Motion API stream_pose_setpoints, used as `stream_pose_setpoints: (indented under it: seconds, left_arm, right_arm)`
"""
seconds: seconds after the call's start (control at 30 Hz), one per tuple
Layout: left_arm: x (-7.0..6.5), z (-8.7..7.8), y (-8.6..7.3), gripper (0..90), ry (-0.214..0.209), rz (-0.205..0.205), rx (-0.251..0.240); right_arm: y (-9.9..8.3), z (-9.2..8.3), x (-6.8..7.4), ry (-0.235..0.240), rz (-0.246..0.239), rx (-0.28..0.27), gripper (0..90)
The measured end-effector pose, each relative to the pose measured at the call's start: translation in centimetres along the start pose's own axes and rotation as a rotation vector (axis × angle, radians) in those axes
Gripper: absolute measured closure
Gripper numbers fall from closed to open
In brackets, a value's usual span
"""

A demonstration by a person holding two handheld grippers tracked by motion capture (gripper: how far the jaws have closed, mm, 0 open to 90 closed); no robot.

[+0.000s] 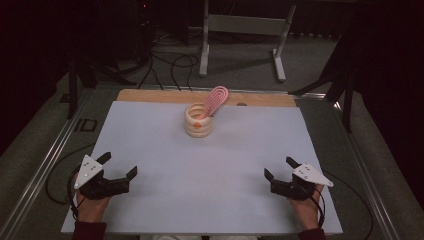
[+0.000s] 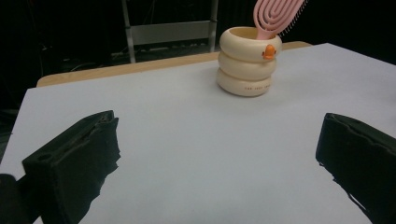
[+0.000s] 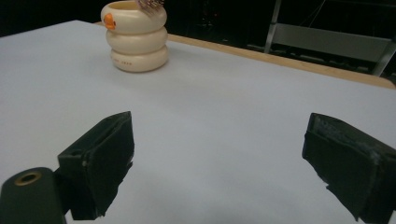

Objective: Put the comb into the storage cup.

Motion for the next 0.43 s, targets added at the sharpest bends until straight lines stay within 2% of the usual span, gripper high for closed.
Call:
stream_pose_setpoints:
  seconds: [0.17, 0.43]
  left_arm:
    - [-0.24, 0.09, 0.01, 0.0, 0.0, 0.011, -0.001]
    - [-0.38, 0.27, -0.17, 0.0, -0.001, 0.021, 0.008]
  right_arm:
    - [-0.04, 0.09, 0.3, 0.004, -0.022, 0.002, 9.1]
    - [0.07, 0.03, 0.18, 0.006, -0.016, -0.001, 9.1]
Point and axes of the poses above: each handheld gripper's, and its own axes: z roughly forward along the jaws, y roughly out of its top, x roughly to its left, the point moved 9 cm from there along z, roughly forward along the jaws, and after that the axes turned 8 degrees about -y, right-handed, at the moved point
